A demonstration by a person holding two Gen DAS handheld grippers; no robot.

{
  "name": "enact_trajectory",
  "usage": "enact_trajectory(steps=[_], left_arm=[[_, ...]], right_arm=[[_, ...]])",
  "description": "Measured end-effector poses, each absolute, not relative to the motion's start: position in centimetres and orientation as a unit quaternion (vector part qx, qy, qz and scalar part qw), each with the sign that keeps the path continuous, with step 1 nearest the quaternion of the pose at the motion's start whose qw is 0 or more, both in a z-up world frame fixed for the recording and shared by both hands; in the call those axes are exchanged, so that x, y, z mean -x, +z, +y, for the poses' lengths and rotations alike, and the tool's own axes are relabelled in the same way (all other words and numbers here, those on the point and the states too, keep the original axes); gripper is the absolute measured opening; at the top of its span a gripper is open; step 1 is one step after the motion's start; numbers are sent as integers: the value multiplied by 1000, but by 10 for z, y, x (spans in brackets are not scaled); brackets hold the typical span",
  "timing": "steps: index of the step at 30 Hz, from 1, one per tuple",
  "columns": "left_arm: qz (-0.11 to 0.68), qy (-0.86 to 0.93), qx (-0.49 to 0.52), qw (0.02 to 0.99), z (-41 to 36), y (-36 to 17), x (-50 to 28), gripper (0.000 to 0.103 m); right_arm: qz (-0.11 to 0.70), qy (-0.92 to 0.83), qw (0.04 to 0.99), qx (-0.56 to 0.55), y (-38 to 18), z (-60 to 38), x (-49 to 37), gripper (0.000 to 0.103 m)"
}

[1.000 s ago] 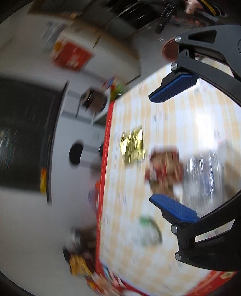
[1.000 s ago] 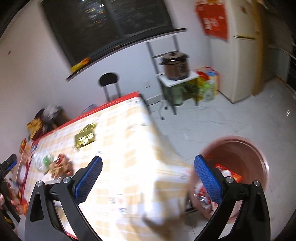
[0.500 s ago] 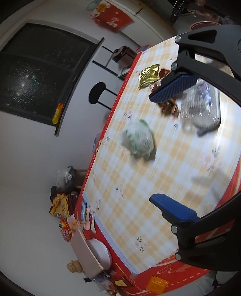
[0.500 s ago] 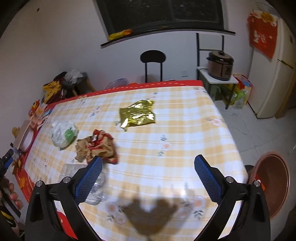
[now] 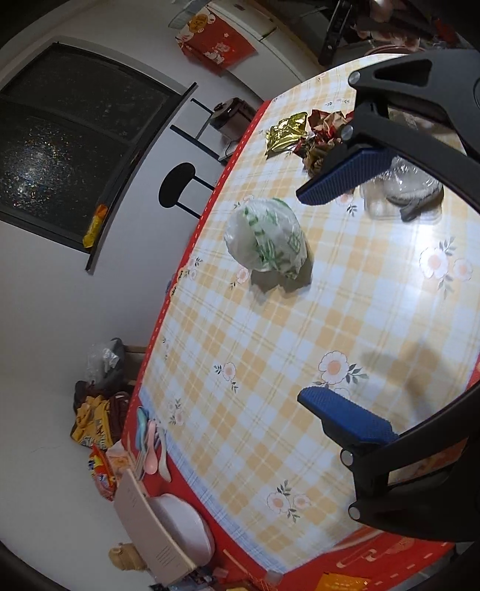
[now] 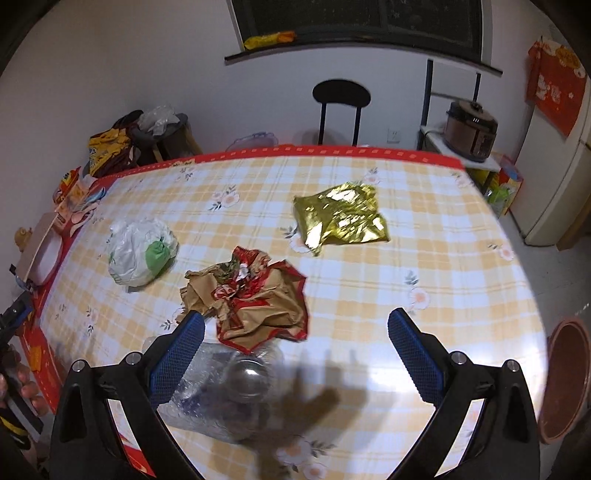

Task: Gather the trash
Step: 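Grasp the crumpled brown-and-red paper wrapping with the right gripper, then grasp the clear plastic container with the left gripper while the right holds the paper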

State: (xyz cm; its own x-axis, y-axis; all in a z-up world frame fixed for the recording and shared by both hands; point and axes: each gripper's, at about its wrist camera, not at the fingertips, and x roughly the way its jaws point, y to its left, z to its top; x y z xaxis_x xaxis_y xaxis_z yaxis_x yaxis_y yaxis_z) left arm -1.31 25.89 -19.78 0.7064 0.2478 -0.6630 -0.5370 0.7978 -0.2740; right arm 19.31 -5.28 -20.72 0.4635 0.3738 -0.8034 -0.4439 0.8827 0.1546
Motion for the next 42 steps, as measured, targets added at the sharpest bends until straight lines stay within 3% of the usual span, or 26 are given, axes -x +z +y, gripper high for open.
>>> enact_trajectory(steps=[15,22,24,28,42], left_arm=[[353,200,236,883,293,-240,7,97],[354,209,244,879,297,-242,14,97],[355,207,243,879,294,-242,14,97],[357,198,244,880,288,-241,13,97],[368,145,243,886,244,-233,-10,96]], right_arm=[[516,203,827,95,-297,19,-233,97],[531,206,819,71,-308,21,-243,89],[535,213,815,69,-311,22,-242,82],[524,225,819,65,-307,20,-236,72],[472,239,849,-16,-257,-32,-218,70]])
